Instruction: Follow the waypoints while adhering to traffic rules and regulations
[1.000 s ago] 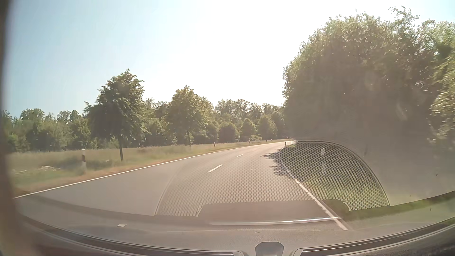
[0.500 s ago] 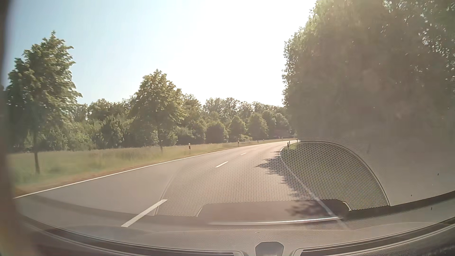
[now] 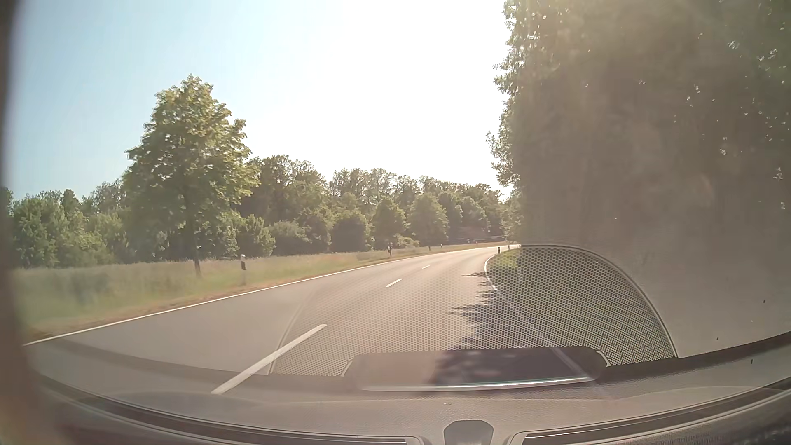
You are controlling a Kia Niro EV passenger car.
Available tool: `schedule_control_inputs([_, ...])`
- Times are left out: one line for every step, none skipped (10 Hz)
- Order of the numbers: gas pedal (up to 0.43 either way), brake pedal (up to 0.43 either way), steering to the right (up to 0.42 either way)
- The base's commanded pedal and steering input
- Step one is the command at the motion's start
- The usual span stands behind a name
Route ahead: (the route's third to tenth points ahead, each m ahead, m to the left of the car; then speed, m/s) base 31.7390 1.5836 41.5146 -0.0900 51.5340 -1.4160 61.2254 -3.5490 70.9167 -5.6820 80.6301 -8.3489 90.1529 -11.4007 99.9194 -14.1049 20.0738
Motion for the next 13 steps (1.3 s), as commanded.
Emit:
schedule_control_inputs([0.189, 0.006, 0.025])
schedule_control_inputs([0.189, 0.006, 0.026])
schedule_control_inputs([0.189, 0.006, 0.026])
schedule_control_inputs([0.197, 0.006, 0.025])
schedule_control_inputs([0.197, 0.006, 0.024])
schedule_control_inputs([0.197, 0.006, 0.023])
schedule_control_inputs([0.22, 0.006, 0.022])
schedule_control_inputs([0.22, 0.006, 0.021])
schedule_control_inputs([0.22, 0.006, 0.021])
schedule_control_inputs([0.22, 0.006, 0.021])
schedule_control_inputs([0.22, 0.006, 0.021])
schedule_control_inputs([0.22, 0.006, 0.021])
schedule_control_inputs([0.22, 0.006, 0.021])
